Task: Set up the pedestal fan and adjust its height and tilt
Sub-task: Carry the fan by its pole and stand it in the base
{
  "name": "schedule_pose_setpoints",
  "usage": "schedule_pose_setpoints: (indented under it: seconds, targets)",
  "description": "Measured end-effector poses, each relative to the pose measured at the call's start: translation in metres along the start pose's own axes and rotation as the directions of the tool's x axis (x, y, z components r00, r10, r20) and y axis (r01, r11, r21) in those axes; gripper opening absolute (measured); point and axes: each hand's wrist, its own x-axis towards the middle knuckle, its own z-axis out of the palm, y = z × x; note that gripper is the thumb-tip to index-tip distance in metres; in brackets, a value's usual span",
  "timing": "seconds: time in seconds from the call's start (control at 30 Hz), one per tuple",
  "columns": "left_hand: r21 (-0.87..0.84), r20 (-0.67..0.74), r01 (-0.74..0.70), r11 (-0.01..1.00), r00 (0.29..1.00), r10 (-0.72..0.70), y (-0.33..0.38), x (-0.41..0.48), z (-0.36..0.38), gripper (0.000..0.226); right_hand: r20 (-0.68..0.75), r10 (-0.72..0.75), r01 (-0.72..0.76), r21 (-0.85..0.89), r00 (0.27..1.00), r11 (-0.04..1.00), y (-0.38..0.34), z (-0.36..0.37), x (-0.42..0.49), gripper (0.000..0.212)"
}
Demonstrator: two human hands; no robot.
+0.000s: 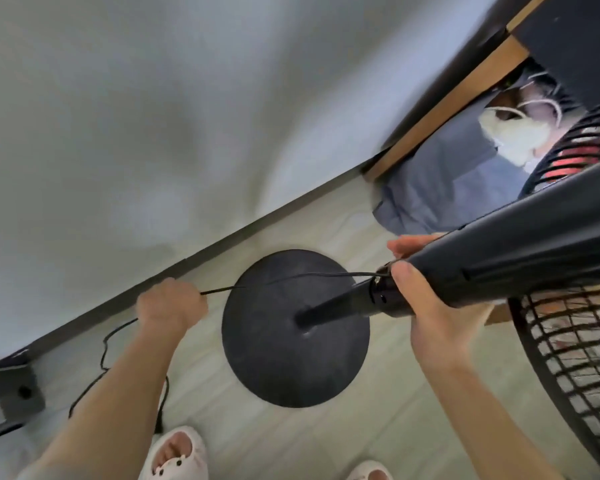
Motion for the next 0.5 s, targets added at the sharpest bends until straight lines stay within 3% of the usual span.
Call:
schedule_pose_setpoints:
  seconds: [0.13,0.3,0.4,0.5]
  targets:
    - [-0.149,-0.090,-0.130,0.980,0.989,0.118,0.021,0.037,0.024,0.032,0.147,-0.166,0.147,0.128,0.975,0.981,0.022,-0.003,0.008,0.030]
    - [-0.076,-0.139,-0.240,0.968,0.964,0.228,0.043,0.053,0.040,0.031,0.197,-0.217,0.163,0.257,0.956,0.953,0.035,0.001,0.008,0.015]
    - [0.009,-0.065,-0.275,0.961,0.959,0.275,0.040,0.036,0.030,0.033,0.208,-0.134,0.072,0.280,0.969,0.957,0.027,-0.008,-0.002,0.010]
    - [-0.024,-0.026,-0.271,0.962,0.962,0.271,0.028,0.012,0.002,0.036,0.201,0.068,-0.105,0.181,0.977,0.978,0.017,-0.020,-0.004,0.037]
